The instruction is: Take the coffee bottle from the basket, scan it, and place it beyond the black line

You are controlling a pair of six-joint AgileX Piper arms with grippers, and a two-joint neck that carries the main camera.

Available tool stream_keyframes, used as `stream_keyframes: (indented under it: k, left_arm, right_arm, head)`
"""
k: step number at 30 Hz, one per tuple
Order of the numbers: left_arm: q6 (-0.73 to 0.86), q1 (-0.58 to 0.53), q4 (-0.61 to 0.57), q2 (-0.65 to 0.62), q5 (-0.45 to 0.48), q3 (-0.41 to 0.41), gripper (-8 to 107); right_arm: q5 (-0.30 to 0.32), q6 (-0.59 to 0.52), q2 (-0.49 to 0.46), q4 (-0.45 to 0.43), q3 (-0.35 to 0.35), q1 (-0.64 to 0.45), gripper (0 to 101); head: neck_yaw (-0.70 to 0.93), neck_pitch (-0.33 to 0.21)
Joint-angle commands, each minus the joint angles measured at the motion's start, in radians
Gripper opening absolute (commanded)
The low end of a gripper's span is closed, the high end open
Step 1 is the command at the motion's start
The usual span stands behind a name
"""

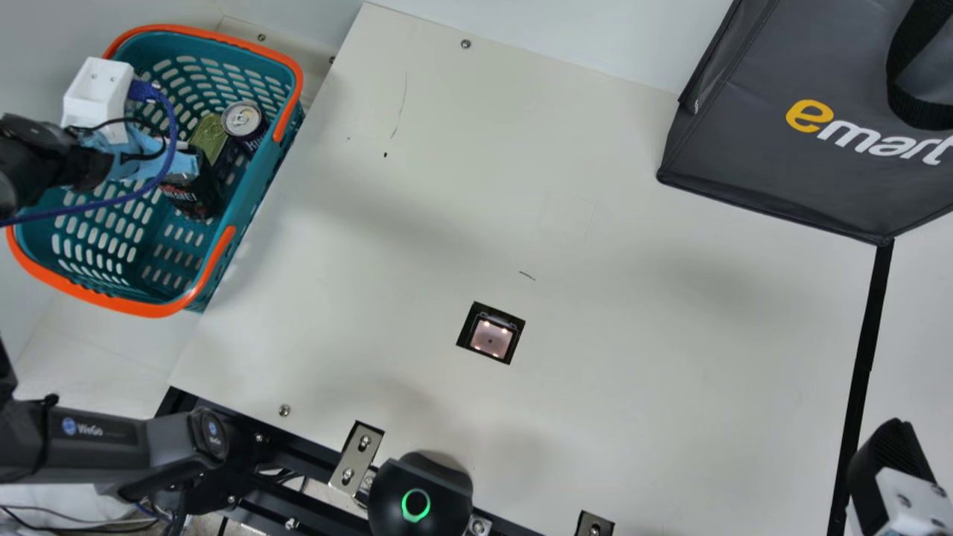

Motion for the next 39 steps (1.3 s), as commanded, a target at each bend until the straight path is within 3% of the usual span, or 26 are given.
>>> stream_keyframes:
  k: [1,29,39]
  left_arm:
    - [-0.005,0.007,0.001,-0.015,0.018,-0.006,10]
    - [0.021,0.164,-0.067,-0.207,0.346,-0.175,10]
    - [0.021,0.155,-0.095,-0.276,0.434,-0.213,10]
  right_arm:
    - [0.0,0.0,0.0,0.0,0.0,0.0,91]
    - [0.001,0.0,0.0,0.0,0.0,0.0,91]
    - [0.001,0.0,0.0,0.0,0.0,0.0,91]
  head:
    - [0.002,-0.026]
    - [0.002,-0.026]
    - [0.002,-0.026]
